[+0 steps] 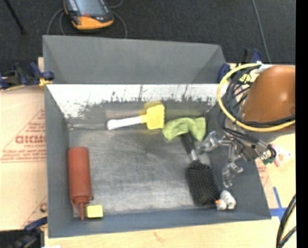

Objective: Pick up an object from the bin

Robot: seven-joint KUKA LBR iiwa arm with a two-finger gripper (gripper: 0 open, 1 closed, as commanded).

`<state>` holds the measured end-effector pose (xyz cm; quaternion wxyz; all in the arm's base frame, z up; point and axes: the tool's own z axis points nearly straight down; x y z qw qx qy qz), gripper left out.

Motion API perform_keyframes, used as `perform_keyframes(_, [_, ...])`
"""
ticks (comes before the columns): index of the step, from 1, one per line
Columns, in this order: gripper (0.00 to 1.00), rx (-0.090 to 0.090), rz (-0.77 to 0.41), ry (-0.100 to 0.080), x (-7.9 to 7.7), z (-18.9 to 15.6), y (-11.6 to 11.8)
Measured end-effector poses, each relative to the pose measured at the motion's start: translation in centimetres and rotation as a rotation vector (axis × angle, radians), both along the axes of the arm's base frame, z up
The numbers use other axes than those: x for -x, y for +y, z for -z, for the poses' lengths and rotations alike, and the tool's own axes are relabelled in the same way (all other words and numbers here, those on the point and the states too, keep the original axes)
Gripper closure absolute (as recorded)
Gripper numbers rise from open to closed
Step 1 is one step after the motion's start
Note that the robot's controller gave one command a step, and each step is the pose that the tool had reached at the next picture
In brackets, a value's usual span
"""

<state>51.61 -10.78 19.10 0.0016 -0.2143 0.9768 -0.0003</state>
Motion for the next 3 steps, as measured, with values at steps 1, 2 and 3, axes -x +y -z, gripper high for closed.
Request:
perform_keyframes(1, [0.0, 0.0, 0.0, 0.0, 0.0, 0.0, 0.0])
perform_keyframes(2, [0.0, 0.005, -0.191, -0.004, -1.0, 2.2, 0.0])
perform_keyframes(3, [1.0, 0.005, -0.392, 0.003, -1.3, 11.5, 0.8])
